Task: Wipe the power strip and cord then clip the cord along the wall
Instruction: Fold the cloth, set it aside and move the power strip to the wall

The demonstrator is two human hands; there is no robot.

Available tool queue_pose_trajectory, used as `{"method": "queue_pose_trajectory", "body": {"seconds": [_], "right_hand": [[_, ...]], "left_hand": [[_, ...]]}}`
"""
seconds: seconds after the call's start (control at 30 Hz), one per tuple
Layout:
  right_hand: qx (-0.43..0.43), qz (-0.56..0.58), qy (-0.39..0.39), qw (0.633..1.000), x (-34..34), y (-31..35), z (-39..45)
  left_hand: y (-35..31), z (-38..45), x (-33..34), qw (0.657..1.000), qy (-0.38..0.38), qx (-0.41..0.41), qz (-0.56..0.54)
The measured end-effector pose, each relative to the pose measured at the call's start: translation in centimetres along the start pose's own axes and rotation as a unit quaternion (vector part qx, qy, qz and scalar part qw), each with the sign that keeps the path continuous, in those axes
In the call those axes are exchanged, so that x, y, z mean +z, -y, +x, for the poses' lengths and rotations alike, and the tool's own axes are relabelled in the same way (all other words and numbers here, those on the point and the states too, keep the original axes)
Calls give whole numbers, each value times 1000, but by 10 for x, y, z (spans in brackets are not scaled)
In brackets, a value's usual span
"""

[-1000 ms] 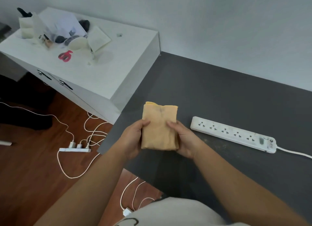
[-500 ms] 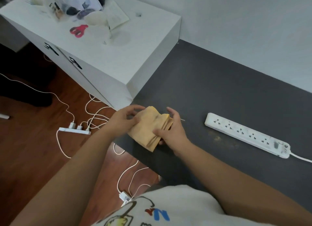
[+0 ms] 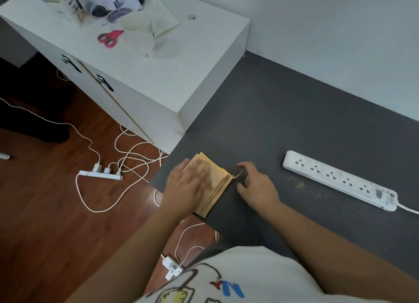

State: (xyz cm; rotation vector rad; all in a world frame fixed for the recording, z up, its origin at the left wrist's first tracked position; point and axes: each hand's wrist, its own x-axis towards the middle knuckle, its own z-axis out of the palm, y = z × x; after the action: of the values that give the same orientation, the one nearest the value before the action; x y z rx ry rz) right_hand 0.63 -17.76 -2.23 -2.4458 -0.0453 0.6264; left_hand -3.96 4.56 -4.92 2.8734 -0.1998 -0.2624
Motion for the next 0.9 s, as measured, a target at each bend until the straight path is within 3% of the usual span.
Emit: {"method": "queue_pose_trajectory", "body": {"seconds": [0.07, 0.17, 0.37, 0.53, 0.7, 0.9], "right_hand": [[22, 1, -20, 1000, -9, -7, 3], [37, -2, -21, 999, -19, -19, 4], [36, 30, -1, 999, -24, -38, -4], [2, 53, -30, 998, -44, -56, -18], [58, 106, -134, 984, -86, -99, -43], [187, 113, -269, 938, -141, -190, -80]], "left_hand": [[-7, 3, 11, 996, 47, 54, 45], [-8, 7, 21, 995, 77, 49, 41], [-10, 9, 20, 995, 86, 33, 28], [-50, 31, 4, 997, 41, -33, -53], [-120, 85, -8, 995, 42, 79, -42], [-177, 133, -3, 978, 72, 192, 28]]}}
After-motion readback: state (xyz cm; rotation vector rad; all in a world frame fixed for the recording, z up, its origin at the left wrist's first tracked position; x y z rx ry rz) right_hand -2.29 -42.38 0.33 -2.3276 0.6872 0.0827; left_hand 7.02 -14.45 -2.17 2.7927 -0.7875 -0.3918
